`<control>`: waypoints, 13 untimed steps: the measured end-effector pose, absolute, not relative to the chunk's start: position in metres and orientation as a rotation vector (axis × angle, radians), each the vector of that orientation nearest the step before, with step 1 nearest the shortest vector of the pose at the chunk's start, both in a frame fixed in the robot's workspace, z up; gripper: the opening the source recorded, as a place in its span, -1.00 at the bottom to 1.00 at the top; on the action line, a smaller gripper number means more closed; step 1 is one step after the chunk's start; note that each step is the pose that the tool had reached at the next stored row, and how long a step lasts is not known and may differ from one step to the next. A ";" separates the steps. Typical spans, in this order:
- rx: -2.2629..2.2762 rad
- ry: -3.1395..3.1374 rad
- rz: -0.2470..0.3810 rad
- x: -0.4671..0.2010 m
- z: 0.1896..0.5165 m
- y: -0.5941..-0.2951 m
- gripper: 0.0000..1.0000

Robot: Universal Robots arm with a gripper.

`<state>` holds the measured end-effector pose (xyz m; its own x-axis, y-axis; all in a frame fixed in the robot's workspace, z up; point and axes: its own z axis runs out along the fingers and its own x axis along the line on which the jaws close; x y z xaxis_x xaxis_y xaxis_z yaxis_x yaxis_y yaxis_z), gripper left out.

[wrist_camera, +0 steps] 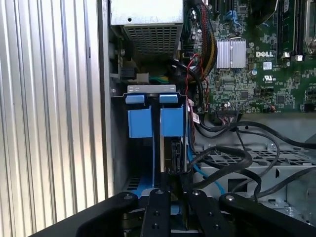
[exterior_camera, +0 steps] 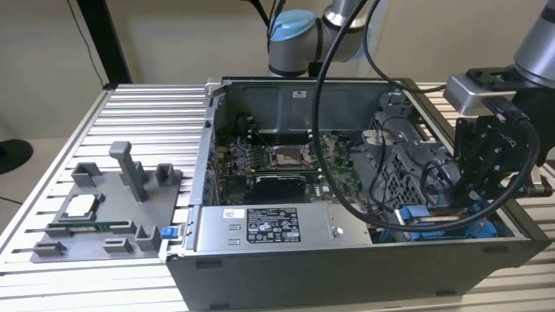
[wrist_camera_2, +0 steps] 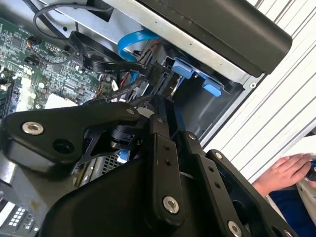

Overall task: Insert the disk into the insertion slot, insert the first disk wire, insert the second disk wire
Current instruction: 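Insert the first disk wire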

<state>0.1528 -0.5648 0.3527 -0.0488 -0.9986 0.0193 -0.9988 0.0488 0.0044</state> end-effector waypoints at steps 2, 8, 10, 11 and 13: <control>2.160 -2.268 0.010 0.153 0.351 -0.565 -1.00; 2.199 -2.248 0.017 0.155 0.349 -0.565 -1.00; 2.226 -2.225 0.020 0.155 0.348 -0.565 -1.00; 2.238 -2.215 0.022 0.155 0.348 -0.565 -1.00; 2.257 -2.203 0.024 0.155 0.347 -0.565 -1.00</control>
